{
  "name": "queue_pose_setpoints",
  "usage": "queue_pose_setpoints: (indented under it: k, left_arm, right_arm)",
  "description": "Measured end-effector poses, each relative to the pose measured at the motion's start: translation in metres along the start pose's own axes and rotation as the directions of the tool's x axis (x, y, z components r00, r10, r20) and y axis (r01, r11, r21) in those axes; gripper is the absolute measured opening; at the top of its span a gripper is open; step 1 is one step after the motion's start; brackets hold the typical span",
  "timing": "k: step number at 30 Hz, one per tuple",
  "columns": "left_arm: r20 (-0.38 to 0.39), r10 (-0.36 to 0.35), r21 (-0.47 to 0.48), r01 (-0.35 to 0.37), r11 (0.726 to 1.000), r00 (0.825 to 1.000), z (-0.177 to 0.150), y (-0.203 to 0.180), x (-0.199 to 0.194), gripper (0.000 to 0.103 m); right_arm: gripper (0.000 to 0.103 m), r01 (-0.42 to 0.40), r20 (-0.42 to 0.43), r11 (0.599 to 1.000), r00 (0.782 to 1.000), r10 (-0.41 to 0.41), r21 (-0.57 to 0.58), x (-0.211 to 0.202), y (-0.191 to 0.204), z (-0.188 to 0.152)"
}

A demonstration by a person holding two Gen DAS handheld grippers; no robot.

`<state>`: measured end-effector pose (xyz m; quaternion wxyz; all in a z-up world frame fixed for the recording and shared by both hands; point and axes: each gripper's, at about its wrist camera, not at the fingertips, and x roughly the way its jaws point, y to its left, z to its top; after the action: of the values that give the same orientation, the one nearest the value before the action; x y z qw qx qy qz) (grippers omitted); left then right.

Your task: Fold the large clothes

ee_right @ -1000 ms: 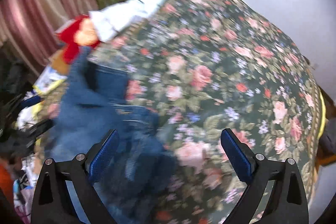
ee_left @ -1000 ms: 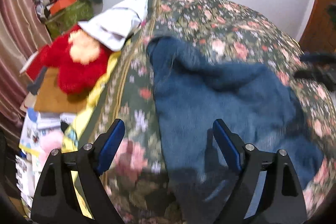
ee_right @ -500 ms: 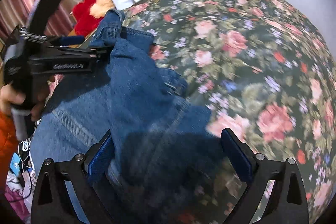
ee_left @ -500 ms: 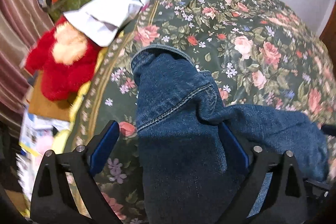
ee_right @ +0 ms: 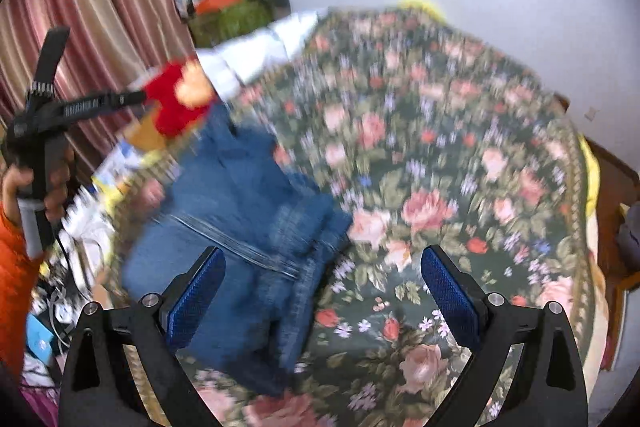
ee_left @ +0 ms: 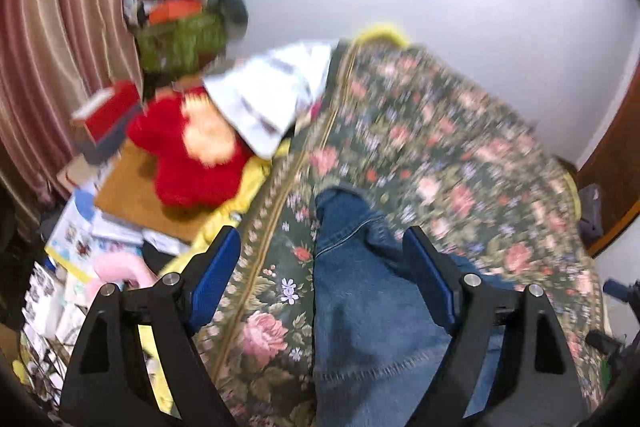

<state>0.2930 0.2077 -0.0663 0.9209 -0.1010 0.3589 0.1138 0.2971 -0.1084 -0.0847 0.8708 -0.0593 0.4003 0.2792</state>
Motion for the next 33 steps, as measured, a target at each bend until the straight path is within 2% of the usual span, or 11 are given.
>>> queue_pose_setpoints:
  k: [4,7,11,14,16,17,20,25,27,33]
  left_arm:
    - [0.127,-0.048,0.036,0.044,0.998,0.991,-0.010,-0.011,-0.073,0.084]
    - [0.239,-0.086,0.082,0.068,0.994,0.967,-0.030,-0.026,-0.135,0.084]
    - [0.348,-0.121,0.109,0.088,0.990,0.930,-0.060,-0.040,-0.195,0.084]
    - [0.414,-0.132,0.120,0.089,0.989,0.901,-0.089,-0.050,-0.233,0.084]
    - [0.439,-0.126,0.115,0.084,0.990,0.890,-0.106,-0.055,-0.249,0.084]
    - [0.439,-0.124,0.111,0.083,0.990,0.890,-0.112,-0.057,-0.253,0.084]
    - [0.433,-0.113,0.109,0.072,0.991,0.894,-0.131,-0.063,-0.260,0.086]
    - [0.433,-0.081,0.109,0.038,0.993,0.898,-0.150,-0.068,-0.262,0.089]
    - [0.427,-0.086,0.111,0.042,0.993,0.900,-0.155,-0.071,-0.262,0.089]
    - [0.413,-0.105,0.103,0.068,0.992,0.905,-0.160,-0.073,-0.261,0.089]
  right_arm:
    - [0.098,-0.035,0.160,0.999,0.987,0.035,-0.006,-0.063,0.020,0.007]
    - [0.098,-0.047,0.288,0.998,0.956,0.054,-0.031,-0.113,0.041,0.006]
    - [0.098,-0.074,0.436,0.996,0.896,0.087,-0.046,-0.170,0.066,-0.009]
    - [0.098,-0.091,0.507,0.995,0.857,0.093,-0.028,-0.200,0.080,-0.030]
    - [0.098,-0.080,0.545,0.997,0.835,0.078,-0.019,-0.213,0.091,-0.047]
    - [0.098,-0.073,0.553,0.997,0.831,0.068,-0.014,-0.217,0.094,-0.053]
    - [0.100,-0.035,0.561,0.999,0.827,0.031,-0.004,-0.222,0.105,-0.072]
    - [0.101,-0.003,0.522,1.000,0.853,0.005,-0.004,-0.218,0.115,-0.089]
    - [0.101,0.002,0.512,1.000,0.859,0.000,-0.004,-0.216,0.117,-0.093]
    - [0.101,0.006,0.512,1.000,0.859,-0.006,0.001,-0.218,0.116,-0.099]
